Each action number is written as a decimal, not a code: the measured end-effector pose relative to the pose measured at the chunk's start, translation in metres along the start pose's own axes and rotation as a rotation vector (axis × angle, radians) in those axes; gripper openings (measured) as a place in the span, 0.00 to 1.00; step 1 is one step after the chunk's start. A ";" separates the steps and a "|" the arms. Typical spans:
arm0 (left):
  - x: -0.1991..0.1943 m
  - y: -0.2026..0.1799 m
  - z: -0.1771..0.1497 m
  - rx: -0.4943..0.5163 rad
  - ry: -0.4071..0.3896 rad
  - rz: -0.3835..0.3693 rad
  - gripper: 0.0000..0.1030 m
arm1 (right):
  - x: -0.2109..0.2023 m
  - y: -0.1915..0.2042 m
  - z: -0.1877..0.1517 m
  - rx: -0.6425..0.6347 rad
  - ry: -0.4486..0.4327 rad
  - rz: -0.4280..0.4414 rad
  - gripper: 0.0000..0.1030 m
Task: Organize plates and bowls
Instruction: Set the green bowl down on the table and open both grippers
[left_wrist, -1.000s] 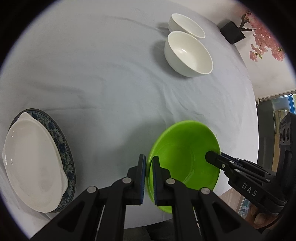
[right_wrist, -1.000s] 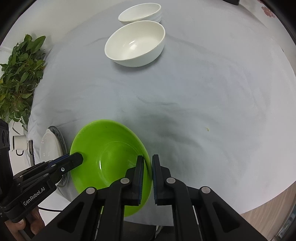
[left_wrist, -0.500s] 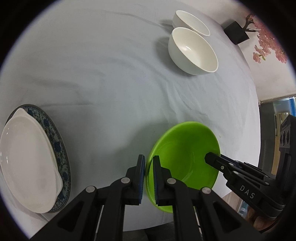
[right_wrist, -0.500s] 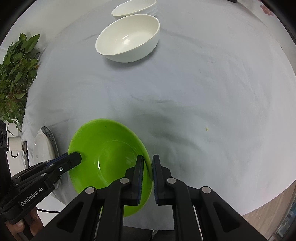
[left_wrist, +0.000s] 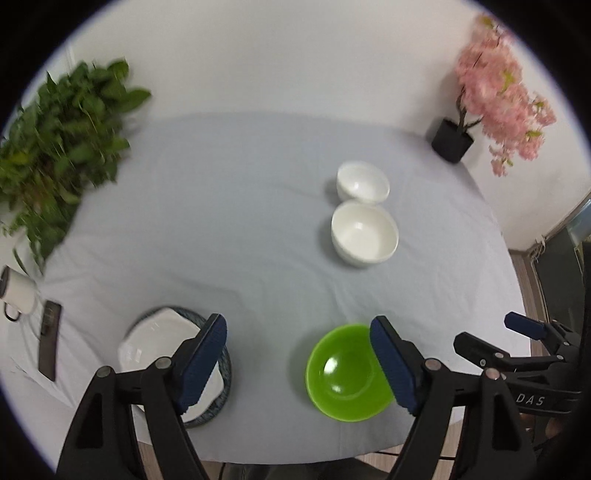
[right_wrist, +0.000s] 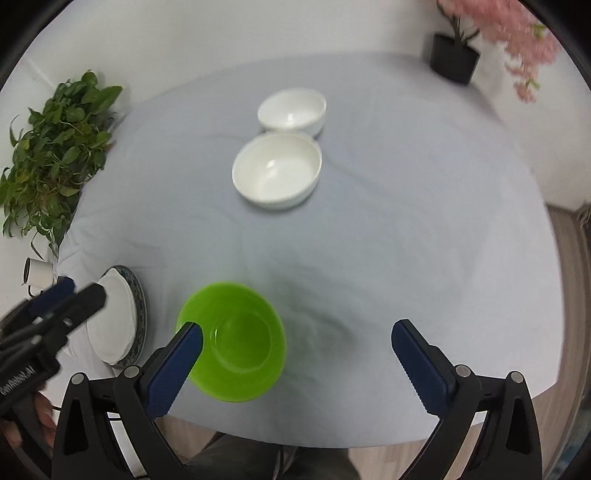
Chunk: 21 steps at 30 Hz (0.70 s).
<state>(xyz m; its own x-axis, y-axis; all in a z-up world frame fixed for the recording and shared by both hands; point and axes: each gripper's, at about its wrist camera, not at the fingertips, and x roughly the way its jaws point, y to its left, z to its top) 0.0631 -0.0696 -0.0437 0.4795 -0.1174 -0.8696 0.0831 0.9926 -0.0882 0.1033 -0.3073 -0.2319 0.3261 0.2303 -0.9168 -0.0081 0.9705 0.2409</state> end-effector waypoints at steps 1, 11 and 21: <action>-0.012 -0.002 0.004 0.003 -0.031 0.002 0.77 | -0.013 -0.001 0.002 -0.015 -0.024 -0.015 1.00; -0.081 -0.028 0.020 0.047 -0.174 -0.001 0.80 | -0.118 -0.020 0.008 -0.041 -0.158 -0.008 1.00; -0.081 -0.043 0.019 0.018 -0.113 0.002 0.81 | -0.180 -0.029 -0.002 -0.060 -0.232 -0.004 1.00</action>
<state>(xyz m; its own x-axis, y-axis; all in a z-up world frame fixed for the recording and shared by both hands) 0.0371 -0.1031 0.0396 0.5751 -0.1188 -0.8094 0.0969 0.9923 -0.0768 0.0429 -0.3765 -0.0747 0.5346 0.2107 -0.8184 -0.0606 0.9755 0.2116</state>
